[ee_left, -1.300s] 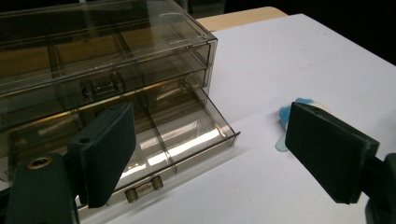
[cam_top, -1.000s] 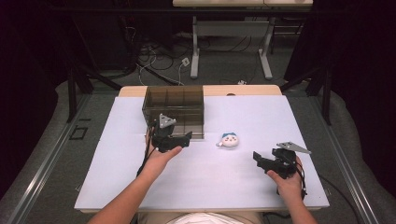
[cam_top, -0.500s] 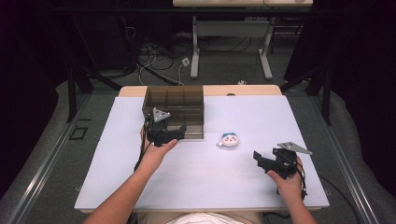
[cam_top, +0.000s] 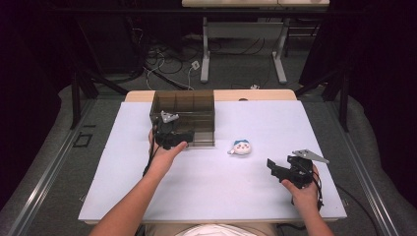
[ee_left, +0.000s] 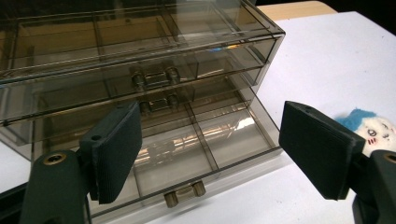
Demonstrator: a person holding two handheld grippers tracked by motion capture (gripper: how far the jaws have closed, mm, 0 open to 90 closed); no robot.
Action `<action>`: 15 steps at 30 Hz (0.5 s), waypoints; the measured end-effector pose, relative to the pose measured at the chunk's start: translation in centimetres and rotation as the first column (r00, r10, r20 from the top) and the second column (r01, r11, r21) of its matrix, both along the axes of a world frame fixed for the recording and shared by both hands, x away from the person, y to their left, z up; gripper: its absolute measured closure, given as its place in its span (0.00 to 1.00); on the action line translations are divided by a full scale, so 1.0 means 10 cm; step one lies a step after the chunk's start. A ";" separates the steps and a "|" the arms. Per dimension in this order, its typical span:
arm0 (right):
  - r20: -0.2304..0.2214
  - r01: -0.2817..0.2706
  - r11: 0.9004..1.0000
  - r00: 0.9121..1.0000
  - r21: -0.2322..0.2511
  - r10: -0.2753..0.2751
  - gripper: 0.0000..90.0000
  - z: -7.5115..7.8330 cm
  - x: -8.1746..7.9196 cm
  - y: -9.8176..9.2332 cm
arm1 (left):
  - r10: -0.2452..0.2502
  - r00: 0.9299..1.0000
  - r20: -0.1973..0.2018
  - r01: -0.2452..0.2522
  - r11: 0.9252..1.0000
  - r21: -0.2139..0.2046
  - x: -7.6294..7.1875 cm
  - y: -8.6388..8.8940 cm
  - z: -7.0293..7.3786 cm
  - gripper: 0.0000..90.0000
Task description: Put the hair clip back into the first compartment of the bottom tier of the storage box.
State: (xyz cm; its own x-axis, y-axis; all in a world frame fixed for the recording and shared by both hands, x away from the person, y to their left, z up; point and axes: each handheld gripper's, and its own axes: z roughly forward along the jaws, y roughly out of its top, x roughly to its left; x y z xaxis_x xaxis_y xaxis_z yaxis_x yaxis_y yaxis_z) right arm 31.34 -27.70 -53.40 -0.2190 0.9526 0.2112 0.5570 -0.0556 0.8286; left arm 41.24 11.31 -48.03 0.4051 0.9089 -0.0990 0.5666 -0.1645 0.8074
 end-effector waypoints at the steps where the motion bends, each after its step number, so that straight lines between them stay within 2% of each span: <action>1: 0.001 -0.001 1.000 1.000 -0.002 0.001 0.17 0.00 0.00 0.00 | -0.003 1.000 0.000 0.003 1.000 0.003 0.01 -0.02 0.00 0.24; 8: 0.001 -0.002 1.000 1.000 -0.002 0.002 0.17 0.00 0.00 0.00 | -0.058 0.998 0.007 0.058 0.998 0.029 0.05 -0.25 0.06 0.25; 15: 0.002 -0.001 1.000 1.000 0.007 0.001 0.17 0.00 0.00 0.00 | -0.125 0.992 0.008 0.124 0.991 0.057 0.09 -0.51 0.12 0.25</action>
